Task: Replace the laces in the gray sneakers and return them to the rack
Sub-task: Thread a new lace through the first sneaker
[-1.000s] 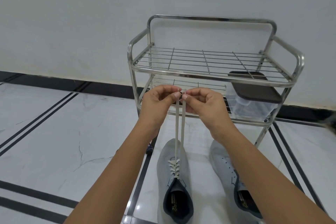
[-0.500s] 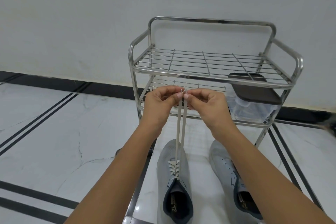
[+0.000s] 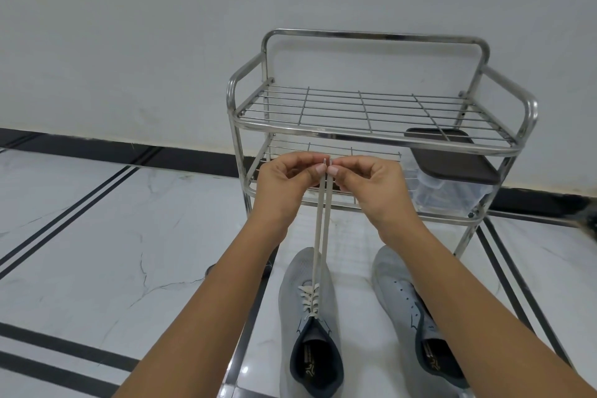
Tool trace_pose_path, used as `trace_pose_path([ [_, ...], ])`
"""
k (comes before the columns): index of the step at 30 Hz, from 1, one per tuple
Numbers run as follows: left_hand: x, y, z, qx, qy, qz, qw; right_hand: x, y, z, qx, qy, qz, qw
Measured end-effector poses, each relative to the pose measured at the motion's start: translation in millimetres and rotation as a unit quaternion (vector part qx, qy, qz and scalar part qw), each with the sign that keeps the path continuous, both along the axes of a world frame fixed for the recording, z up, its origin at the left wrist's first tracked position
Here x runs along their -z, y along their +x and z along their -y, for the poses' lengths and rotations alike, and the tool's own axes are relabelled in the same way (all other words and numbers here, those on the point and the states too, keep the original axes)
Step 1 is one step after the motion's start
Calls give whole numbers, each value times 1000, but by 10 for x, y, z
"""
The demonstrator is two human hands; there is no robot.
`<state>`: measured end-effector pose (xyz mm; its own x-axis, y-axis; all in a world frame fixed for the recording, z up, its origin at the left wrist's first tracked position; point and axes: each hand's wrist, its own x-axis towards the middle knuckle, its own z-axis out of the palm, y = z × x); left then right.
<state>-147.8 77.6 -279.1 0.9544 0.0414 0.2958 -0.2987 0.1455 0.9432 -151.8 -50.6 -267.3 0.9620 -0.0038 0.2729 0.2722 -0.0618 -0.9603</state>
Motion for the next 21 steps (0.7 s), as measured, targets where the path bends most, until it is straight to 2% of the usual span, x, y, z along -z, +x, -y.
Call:
trace_pose_path([
  [21, -5, 18, 12, 4, -3, 5, 1000, -10, 18, 25, -5, -4, -8, 1000],
])
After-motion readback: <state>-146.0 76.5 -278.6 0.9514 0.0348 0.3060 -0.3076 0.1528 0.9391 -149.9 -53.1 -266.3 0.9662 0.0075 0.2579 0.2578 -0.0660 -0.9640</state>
